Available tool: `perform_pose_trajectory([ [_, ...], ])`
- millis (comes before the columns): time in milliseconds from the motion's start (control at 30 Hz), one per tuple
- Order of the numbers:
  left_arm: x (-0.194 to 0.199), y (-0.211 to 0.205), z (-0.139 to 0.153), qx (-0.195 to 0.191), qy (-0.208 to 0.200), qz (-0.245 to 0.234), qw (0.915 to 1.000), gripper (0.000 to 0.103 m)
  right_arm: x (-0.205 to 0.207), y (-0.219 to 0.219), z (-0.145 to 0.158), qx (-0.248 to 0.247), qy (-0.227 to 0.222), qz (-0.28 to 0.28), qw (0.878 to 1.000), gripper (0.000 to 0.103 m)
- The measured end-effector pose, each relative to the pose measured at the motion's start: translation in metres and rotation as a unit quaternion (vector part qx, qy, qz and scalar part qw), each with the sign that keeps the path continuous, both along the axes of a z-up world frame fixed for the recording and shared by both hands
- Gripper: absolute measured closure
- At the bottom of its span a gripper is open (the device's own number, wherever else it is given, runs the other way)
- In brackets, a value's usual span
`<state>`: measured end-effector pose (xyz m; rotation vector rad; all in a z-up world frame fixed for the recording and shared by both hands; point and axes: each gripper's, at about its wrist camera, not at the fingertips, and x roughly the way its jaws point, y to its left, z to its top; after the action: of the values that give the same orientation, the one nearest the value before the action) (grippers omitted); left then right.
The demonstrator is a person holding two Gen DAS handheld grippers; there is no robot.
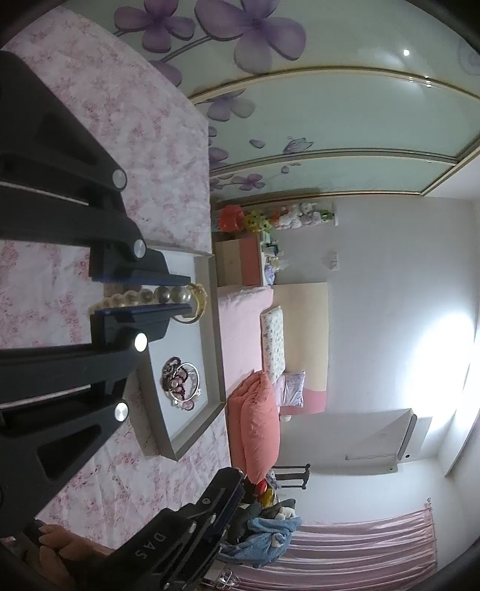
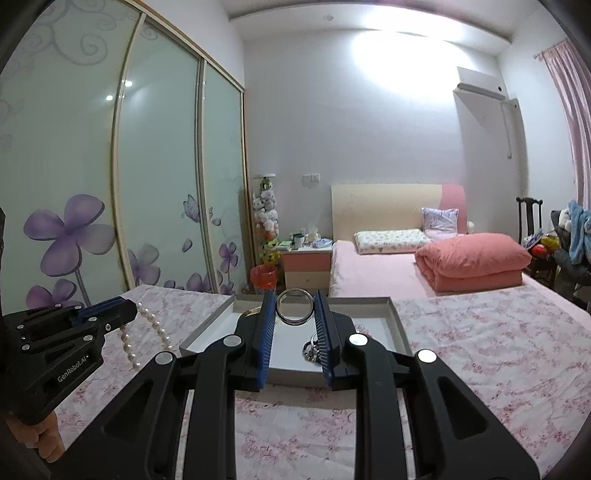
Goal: Organize jewelry
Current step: 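Carry the pearl bracelet and silver ring into the grey tray and open both tools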
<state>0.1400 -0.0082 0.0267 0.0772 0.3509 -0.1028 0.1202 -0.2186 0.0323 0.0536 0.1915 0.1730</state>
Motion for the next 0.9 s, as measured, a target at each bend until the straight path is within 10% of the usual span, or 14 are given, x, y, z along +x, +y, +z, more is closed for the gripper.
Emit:
perform_pose_trajectory([
  [900,0.009,-0.007,-0.01,0.007,0.003,0.005,1.0,0.093,0.004,0.002,-0.006,-0.009,0.001,-0.02,1.0,0.08],
])
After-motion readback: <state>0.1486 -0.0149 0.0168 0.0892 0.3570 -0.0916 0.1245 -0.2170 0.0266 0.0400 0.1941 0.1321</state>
